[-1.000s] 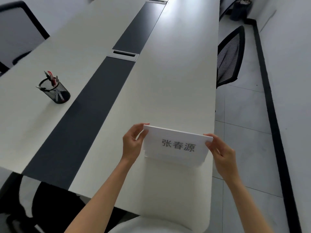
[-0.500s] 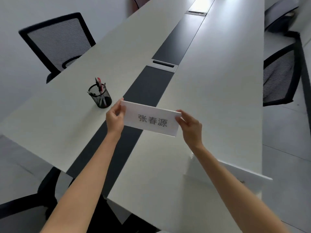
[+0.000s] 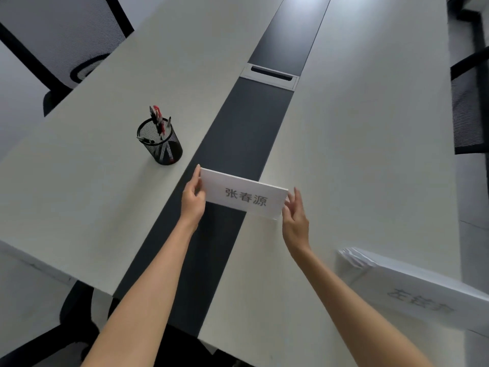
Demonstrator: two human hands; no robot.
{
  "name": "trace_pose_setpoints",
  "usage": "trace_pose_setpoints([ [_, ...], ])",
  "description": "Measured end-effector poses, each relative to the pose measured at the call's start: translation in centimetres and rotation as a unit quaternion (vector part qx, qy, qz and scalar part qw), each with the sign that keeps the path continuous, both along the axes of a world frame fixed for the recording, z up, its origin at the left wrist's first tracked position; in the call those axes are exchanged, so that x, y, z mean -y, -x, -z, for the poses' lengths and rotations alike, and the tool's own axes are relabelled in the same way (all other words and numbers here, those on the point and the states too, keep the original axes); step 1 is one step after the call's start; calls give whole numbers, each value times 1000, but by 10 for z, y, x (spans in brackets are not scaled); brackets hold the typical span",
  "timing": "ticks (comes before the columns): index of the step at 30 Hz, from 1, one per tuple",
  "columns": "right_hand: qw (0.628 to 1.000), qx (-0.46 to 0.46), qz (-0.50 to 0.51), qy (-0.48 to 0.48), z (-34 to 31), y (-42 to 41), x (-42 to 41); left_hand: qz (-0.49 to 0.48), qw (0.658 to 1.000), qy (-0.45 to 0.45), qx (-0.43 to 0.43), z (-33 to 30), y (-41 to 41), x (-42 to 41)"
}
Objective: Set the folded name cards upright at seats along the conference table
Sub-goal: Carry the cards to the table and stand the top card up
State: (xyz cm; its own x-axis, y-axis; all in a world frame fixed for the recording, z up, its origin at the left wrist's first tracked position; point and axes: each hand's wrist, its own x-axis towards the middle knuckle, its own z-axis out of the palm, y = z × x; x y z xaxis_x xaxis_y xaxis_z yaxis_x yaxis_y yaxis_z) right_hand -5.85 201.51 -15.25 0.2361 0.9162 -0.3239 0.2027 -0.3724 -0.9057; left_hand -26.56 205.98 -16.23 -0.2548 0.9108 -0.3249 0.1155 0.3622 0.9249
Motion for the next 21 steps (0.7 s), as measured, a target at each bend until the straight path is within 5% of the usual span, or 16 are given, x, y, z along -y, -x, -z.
trace_pose_setpoints([
  [4, 994, -84, 17, 60, 20, 6, 32, -86, 996, 31, -16, 20, -10, 25],
  [21, 986, -105, -102, 80, 18, 50, -25, 5, 997, 62, -47, 25, 40, -38],
])
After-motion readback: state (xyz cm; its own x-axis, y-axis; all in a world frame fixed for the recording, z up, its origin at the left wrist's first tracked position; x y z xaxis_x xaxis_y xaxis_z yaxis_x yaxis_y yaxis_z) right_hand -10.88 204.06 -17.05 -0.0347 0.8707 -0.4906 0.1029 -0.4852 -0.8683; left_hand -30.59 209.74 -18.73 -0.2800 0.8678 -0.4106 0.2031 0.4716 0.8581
